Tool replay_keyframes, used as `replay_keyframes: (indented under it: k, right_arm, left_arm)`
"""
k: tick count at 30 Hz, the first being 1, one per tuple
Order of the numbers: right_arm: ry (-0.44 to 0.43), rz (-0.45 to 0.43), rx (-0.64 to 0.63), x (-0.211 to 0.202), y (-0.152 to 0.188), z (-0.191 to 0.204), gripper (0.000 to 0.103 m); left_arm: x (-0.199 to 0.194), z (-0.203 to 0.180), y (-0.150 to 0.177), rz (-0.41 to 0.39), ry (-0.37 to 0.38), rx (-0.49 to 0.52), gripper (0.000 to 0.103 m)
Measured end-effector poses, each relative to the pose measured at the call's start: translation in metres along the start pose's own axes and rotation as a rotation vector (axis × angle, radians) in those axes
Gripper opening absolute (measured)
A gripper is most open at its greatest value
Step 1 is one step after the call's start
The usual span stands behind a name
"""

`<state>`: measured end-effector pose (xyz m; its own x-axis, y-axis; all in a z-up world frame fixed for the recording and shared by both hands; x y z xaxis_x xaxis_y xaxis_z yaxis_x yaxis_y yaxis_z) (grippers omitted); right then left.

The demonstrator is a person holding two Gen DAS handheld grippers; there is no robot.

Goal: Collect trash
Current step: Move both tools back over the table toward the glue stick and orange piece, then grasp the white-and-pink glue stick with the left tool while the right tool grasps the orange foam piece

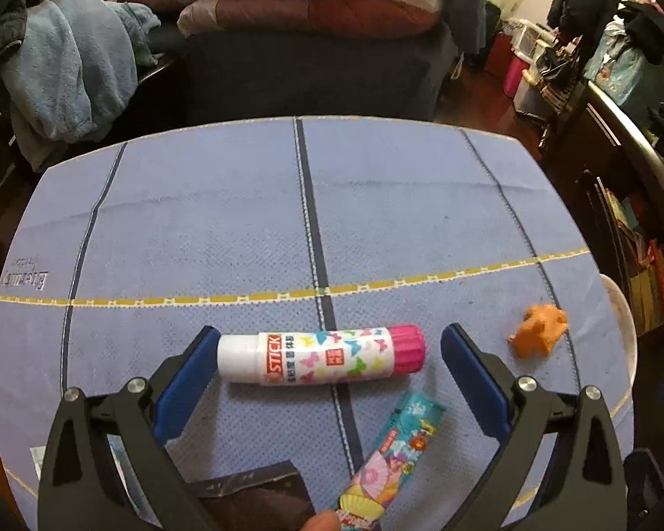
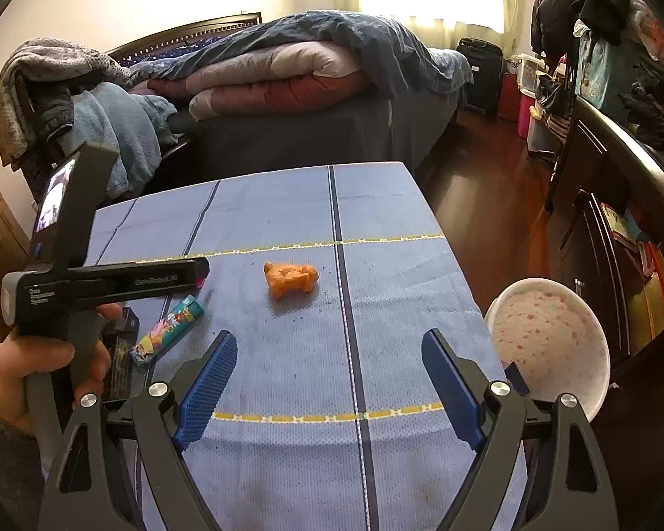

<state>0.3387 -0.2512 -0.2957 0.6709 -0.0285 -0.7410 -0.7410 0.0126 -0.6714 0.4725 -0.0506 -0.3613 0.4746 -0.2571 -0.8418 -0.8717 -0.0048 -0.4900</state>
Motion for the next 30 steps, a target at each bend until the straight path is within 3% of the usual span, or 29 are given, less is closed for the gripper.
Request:
replay_keyframes:
  k: [4,9,21,24,30]
  right_arm:
    - [0.003,-0.005,0.0,0.003,-0.004,0.001,0.085]
    - [0.0,0.003,0.015,0.014,-0.01,0.002,0.085]
    - [-0.014,0.058,0.008,0.066,-0.027,0.03,0.084]
    - [-0.001,0.076,-0.02,0.078,-0.027,0.04,0.078]
    - [0.021,0.101,-0.058,0.09,-0.024,0.05,0.049]
  left_arm:
    - [0.003,0.002,-0.001,-0.002,-0.015,0.005,0.088]
    - [0.0,0.002,-0.001,-0.015,0.002,0.003,0.088]
    - [-0.047,0.027,-0.006,-0.139,-0.025,-0.045,0.088]
    - [-0.056,0.03,-0.007,-0.159,-0.034,-0.043,0.088]
    - [-0.064,0.032,-0.01,-0.176,-0.033,-0.038,0.088]
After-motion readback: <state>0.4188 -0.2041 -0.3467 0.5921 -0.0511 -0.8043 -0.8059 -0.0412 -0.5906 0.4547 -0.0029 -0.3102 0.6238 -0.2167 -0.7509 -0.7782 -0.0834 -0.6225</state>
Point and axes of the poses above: each gripper's, at about its wrist camera, not at the fingertips, and x roughly the way its jaws point, z to its left, y to its underside, the point moved 7 cm from there along x, roughly the way its jaws point, and after that the axes turned 9 degrees about y, right-handed, at the moved point
